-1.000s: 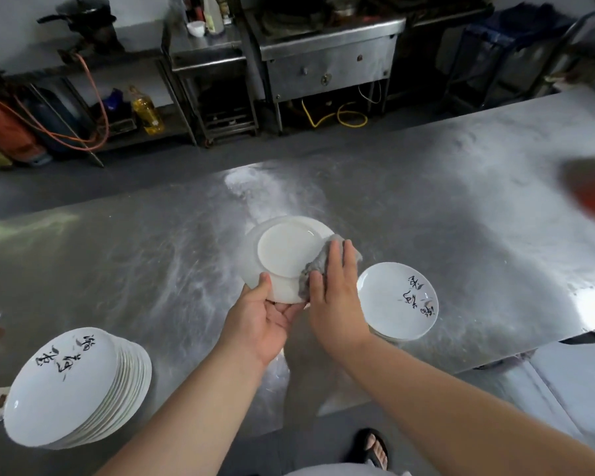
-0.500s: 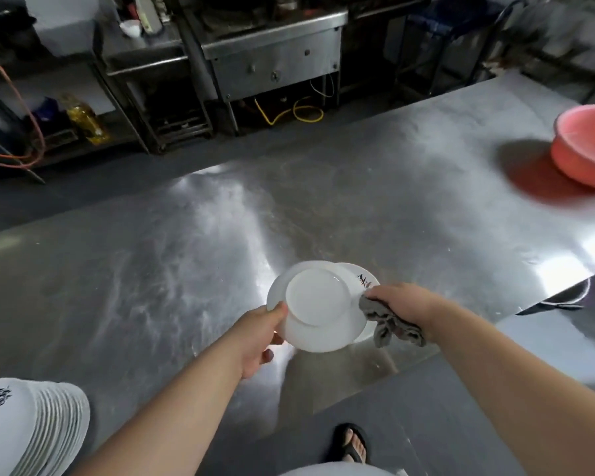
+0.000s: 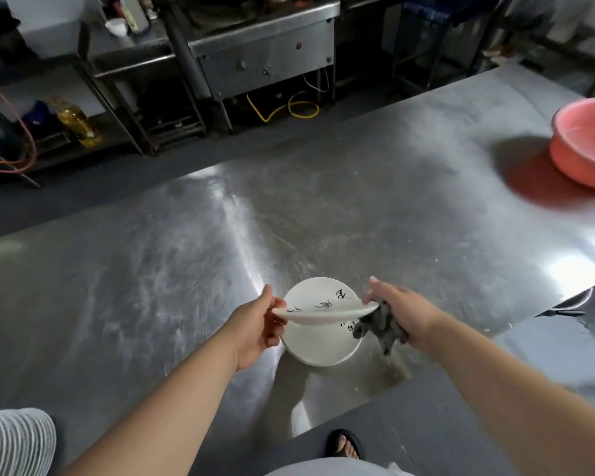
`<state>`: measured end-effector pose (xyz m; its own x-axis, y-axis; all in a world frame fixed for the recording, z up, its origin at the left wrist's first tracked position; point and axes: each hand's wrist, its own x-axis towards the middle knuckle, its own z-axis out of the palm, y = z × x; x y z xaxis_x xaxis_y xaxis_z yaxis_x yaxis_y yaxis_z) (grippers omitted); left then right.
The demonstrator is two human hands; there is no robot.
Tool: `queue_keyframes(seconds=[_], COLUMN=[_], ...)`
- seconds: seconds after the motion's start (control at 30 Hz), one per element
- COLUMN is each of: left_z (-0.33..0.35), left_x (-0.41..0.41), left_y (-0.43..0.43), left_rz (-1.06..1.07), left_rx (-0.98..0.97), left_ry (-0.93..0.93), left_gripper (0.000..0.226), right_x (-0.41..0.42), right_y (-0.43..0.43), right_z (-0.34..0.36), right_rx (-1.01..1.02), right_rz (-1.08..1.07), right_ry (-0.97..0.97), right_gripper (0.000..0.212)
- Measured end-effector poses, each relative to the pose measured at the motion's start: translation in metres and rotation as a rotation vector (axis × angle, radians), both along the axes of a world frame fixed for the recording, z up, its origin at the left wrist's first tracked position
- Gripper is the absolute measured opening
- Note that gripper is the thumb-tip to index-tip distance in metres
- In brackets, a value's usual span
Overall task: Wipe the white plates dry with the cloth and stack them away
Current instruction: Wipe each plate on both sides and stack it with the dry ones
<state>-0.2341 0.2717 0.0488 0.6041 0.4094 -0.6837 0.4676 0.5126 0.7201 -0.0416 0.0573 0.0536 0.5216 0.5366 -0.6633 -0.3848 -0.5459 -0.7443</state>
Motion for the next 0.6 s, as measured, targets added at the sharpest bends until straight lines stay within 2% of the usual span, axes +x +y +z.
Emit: queue_keyframes(seconds=[0.03,0.07,0.1,0.17,0.33,0.6], left_z=[-0.002,-0.006,-0.011,-0.017,-0.032,-0.047], left_x=[0.003,0.006,0.007,0.010,0.020,0.029], left_y=[-0.002,-0.004,-0.005,-0.006,-0.003,0.002], left_rz=[-0.065,-0.134,-0.201,-0.226,-0.237,-0.367], left_rx=[0.133,0.264,0.377,0.494,0.691,0.856], left_ry=[0.070,0.131,0.187,0.249,0.367,0.523], left_gripper=[0.019,0.008,0.020,0.027,0.011,0.013], right_x=[-0.001,-0.001,-0.002,-0.003,0.005,0.008], right_y=[0.001,0.002,0.003,0.008,0.019,0.031], right_z=[-0.005,-0.008,-0.011,-0.017,-0.033,-0.047], right_rx=[-0.050,-0.094,-0.146,-0.209,-0.345,-0.447], right_rz=[0.077,0.137,0.182,0.223,0.370,0.482], right_ry=[-0.130,-0.215,-0.264,-0.301,-0.467,-0.603], right_gripper=[0.022,0.011,0.022,0.037,0.028,0.032])
